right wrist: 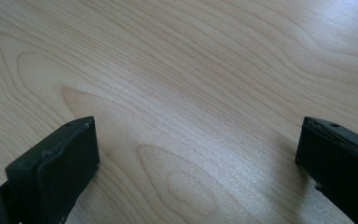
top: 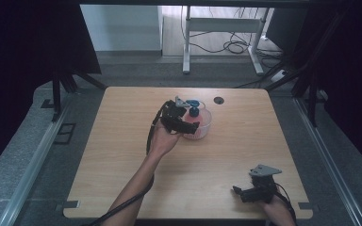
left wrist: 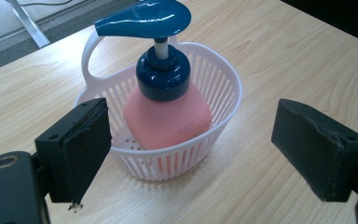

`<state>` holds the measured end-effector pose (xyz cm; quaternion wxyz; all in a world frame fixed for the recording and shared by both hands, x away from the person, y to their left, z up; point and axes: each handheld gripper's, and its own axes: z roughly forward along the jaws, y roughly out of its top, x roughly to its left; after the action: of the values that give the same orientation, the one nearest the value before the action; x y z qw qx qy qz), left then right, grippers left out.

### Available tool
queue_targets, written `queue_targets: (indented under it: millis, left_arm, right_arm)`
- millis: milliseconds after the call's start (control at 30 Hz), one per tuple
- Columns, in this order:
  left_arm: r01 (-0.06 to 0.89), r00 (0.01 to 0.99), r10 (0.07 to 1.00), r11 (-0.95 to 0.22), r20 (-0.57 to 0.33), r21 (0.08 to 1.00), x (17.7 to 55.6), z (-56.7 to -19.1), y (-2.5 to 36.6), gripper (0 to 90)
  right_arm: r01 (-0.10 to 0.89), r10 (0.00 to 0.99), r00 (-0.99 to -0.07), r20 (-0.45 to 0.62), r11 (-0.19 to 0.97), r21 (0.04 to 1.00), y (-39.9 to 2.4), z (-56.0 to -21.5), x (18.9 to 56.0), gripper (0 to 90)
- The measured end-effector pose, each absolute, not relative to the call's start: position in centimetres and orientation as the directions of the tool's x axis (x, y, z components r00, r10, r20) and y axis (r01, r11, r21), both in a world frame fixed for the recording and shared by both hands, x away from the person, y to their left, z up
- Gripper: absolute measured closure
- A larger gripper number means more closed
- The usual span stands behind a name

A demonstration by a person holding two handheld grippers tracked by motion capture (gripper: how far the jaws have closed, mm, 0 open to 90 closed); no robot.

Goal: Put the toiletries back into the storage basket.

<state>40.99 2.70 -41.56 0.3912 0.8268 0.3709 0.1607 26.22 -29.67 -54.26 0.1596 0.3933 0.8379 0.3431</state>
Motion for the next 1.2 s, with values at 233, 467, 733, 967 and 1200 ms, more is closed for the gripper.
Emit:
queue_targets:
  millis: [233, 467, 733, 967, 1200]
  left_arm:
    - [0.478, 0.682, 0.731, -0.422, -0.023, 0.77, 40.3, -41.3, 3.1, 11.8]
    - [0.473, 0.688, 0.726, -0.431, -0.017, 0.768, 39.7, -41.3, 3.5, 11.9]
    - [0.472, 0.692, 0.721, -0.427, -0.024, 0.771, 39.0, -41.4, 4.0, 11.9]
    - [0.465, 0.698, 0.716, -0.427, -0.023, 0.776, 38.3, -41.3, 4.4, 11.9]
    - [0.465, 0.699, 0.714, -0.425, -0.029, 0.777, 37.5, -41.6, 4.9, 11.9]
  right_arm:
    - [0.55, 0.769, -0.64, 0.003, 0.455, 0.7, -29.7, -54.3, 26.2, 0.0]
    - [0.549, 0.768, -0.64, 0.002, 0.456, 0.7, -29.7, -54.3, 26.2, 0.0]
    - [0.55, 0.769, -0.64, 0.002, 0.456, 0.7, -29.7, -54.3, 26.2, 0.0]
    - [0.55, 0.769, -0.639, 0.002, 0.455, 0.7, -29.7, -54.3, 26.2, 0.0]
    - [0.55, 0.769, -0.639, 0.002, 0.455, 0.7, -29.7, -54.3, 26.2, 0.0]
